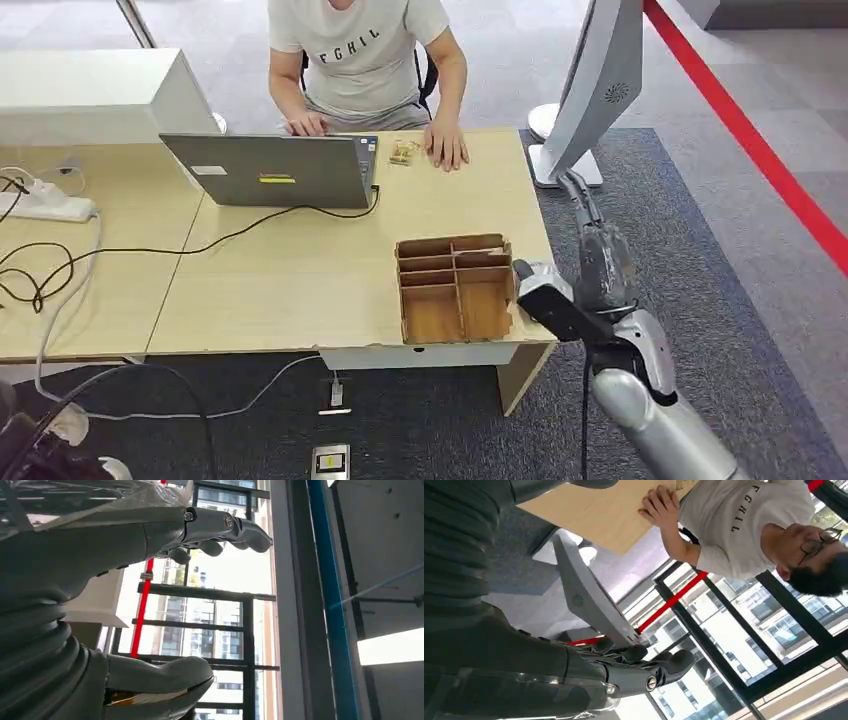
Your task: Pass the card to the sensor for recognition and then transmit it.
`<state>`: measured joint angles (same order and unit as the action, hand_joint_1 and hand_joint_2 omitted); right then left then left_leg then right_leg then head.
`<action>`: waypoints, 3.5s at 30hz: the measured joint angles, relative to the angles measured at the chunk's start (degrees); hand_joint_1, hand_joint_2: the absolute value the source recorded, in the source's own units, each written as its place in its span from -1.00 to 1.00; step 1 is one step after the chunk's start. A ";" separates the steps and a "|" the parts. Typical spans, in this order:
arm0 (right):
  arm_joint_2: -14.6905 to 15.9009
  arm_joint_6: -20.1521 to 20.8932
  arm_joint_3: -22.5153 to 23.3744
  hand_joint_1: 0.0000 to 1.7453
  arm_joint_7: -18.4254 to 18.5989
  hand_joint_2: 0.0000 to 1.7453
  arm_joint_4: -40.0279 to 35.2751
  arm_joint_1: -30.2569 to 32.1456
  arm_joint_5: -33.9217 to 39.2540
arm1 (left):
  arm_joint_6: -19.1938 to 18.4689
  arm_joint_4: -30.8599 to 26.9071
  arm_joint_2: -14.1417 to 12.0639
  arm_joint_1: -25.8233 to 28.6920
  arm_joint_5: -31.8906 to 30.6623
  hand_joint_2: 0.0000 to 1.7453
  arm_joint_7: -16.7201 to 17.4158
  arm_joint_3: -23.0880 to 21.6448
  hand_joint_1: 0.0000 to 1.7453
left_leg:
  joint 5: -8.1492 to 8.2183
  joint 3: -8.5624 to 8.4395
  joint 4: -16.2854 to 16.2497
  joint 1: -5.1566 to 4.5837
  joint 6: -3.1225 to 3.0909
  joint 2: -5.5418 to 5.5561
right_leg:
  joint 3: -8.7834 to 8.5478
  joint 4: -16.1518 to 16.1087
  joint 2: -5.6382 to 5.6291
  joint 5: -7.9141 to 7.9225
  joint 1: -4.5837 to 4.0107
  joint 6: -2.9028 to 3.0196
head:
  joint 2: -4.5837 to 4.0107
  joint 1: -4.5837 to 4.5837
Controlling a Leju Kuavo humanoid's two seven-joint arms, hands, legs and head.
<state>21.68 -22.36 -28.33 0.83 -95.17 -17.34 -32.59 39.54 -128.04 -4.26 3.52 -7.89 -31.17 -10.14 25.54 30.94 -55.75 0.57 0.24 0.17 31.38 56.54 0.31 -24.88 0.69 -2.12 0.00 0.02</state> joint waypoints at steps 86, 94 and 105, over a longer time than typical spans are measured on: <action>-10.95 -4.68 -6.73 -1.00 -4.98 1.00 37.11 -15.32 -2.93 | -0.02 2.34 0.39 -4.71 1.49 1.00 0.17 -0.81 -1.00 | -0.01 0.01 -0.02 -0.01 0.00 -0.02 | 0.04 0.02 0.00 0.01 0.00 0.00 | 0.00 -0.02; -10.16 -4.26 -4.40 -1.00 -5.05 1.00 38.01 -15.27 -2.19 | -0.02 3.04 0.39 -4.75 1.46 1.00 -0.18 -1.51 -1.00 | -0.01 0.02 -0.01 0.00 0.00 -0.02 | 0.05 0.02 0.00 0.01 0.00 0.00 | 0.00 0.00; -10.93 -1.99 -4.11 -0.98 -6.69 1.00 39.89 -14.09 -1.88 | -0.02 3.65 0.39 -4.75 1.79 1.00 -0.68 -1.66 -1.00 | -0.01 0.03 -0.01 0.00 0.00 -0.02 | 0.04 0.02 0.00 0.01 0.00 0.00 | 0.00 0.00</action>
<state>10.75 -24.35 -32.44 -5.86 -55.28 -31.44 -34.47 39.52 -124.39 -3.87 -1.23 -6.10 -31.85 -11.80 25.53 30.97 -55.76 0.57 0.24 0.15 31.42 56.56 0.31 -24.87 0.69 -2.12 0.00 0.02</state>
